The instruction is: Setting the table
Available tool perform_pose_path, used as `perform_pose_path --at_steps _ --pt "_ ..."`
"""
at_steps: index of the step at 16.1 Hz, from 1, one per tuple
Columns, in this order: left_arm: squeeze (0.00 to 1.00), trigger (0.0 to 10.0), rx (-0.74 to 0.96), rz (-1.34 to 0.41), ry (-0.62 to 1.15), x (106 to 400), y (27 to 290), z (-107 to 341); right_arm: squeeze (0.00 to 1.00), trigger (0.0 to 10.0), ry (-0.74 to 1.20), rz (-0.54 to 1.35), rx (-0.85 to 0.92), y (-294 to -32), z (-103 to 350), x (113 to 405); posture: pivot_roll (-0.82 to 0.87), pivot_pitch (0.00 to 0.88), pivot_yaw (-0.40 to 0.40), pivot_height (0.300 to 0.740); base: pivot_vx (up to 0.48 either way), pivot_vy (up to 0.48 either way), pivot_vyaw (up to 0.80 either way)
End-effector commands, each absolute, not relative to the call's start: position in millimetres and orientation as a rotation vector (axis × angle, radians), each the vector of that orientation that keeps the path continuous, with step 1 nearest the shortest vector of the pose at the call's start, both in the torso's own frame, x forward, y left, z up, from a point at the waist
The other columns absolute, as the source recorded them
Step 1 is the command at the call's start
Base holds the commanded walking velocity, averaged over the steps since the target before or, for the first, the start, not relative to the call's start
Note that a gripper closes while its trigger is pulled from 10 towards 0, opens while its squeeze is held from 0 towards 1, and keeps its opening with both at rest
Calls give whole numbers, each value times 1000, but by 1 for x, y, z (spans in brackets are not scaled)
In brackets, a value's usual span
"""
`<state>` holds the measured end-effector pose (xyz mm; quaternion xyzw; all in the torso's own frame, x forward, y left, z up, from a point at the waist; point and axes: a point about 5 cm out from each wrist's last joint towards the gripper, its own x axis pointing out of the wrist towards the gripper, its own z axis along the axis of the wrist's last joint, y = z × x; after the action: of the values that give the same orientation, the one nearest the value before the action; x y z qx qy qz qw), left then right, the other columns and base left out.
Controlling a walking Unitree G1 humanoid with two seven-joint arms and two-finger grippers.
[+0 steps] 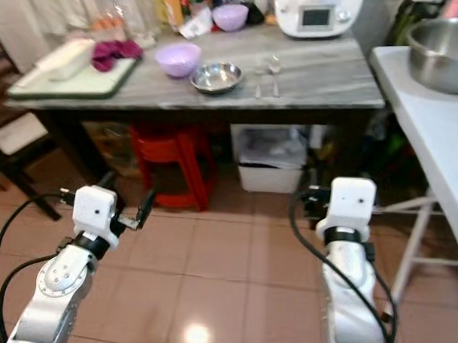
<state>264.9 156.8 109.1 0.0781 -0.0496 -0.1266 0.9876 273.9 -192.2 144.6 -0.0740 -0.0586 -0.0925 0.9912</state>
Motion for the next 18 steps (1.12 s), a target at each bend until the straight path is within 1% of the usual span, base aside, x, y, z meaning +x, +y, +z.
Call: perform_pose_path --at_steps 1,5,11,17,18 --pt "0 10000 152 -244 -99 264 161 110 0 10000 -123 -187 -134 -190 144 276 -145 106 119 740 0 -480 0" --pt "0 10000 147 -251 -99 263 159 108 0 10000 -117 -199 -170 -193 144 278 -147 106 110 740 0 -480 0" --pt "0 10000 130 -267 -99 264 154 107 0 10000 -95 -203 -140 -196 141 279 -151 100 105 740 0 -480 0" --pt "0 10000 121 -279 -105 265 152 108 0 10000 -124 -203 -134 -195 146 280 -150 98 105 740 0 -480 0" --pt "0 10000 119 -280 -106 265 151 109 0 10000 -120 -202 -131 -194 146 280 -150 98 105 740 0 -480 -513"
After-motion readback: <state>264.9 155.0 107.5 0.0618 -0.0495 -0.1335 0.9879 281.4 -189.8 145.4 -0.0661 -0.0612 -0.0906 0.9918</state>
